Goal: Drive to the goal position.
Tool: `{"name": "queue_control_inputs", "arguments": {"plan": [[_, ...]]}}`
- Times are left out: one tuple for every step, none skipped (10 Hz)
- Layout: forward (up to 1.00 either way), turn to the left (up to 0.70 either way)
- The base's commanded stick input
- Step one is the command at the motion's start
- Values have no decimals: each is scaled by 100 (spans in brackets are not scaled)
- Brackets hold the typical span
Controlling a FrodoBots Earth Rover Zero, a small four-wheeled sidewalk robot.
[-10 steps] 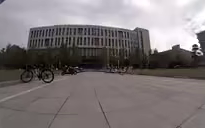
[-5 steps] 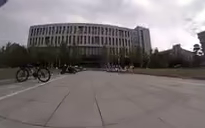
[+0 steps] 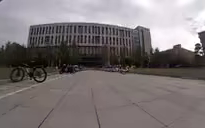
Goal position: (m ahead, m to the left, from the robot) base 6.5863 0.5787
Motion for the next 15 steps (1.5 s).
{"name": "queue_control_inputs", "arguments": {"plan": [[70,0],[70,0],[70,0],[70,0],[70,0],[70,0],[70,0],[70,0],[70,0],[70,0],[70,0],[70,0],[70,0],[70,0],[70,0]]}}
